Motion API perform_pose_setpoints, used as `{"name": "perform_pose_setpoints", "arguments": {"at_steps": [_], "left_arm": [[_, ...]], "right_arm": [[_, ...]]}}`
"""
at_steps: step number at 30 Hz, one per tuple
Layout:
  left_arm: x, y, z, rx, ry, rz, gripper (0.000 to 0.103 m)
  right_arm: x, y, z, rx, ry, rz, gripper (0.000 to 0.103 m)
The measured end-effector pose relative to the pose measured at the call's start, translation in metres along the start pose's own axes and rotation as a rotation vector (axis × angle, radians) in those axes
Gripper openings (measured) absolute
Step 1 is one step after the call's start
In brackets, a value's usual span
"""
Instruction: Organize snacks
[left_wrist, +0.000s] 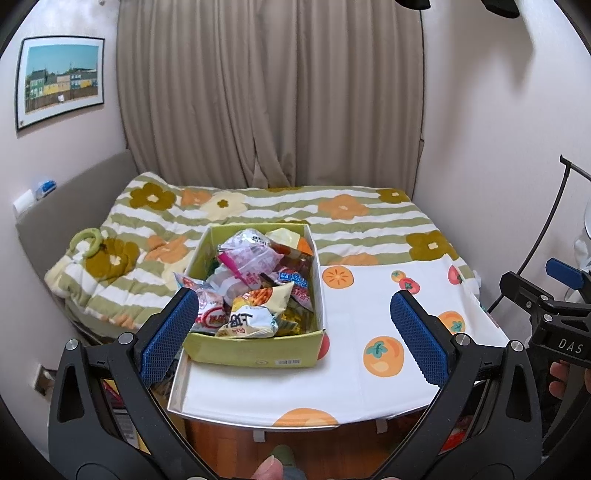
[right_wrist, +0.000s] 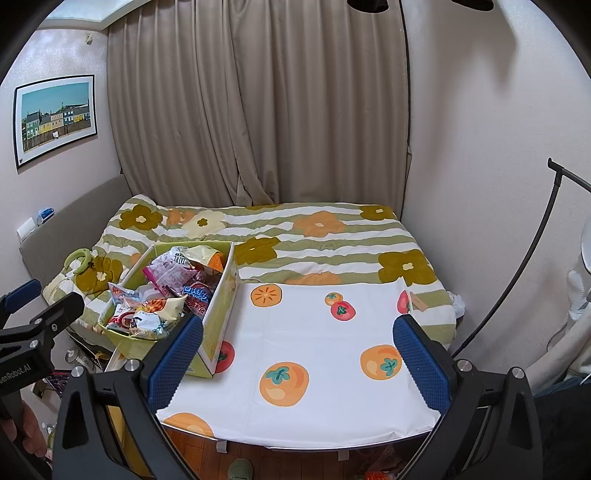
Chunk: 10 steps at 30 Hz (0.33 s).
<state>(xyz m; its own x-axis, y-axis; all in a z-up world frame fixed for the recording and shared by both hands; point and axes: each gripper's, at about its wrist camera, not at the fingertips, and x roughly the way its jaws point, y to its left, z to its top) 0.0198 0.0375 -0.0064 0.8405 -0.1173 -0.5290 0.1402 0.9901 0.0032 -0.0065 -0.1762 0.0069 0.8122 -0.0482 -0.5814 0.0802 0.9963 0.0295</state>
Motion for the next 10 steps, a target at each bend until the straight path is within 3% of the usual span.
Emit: {"name": "perform_pose_setpoints", "arguments": {"at_steps": [10], "left_arm": [[-0.0018, -0.0032, -0.0018, -0.015, -0.023, -0.001, 0.103]], "right_arm": [[0.0002, 0.0007, 0.0006, 0.001, -0.001, -0.001, 0.102]]}}
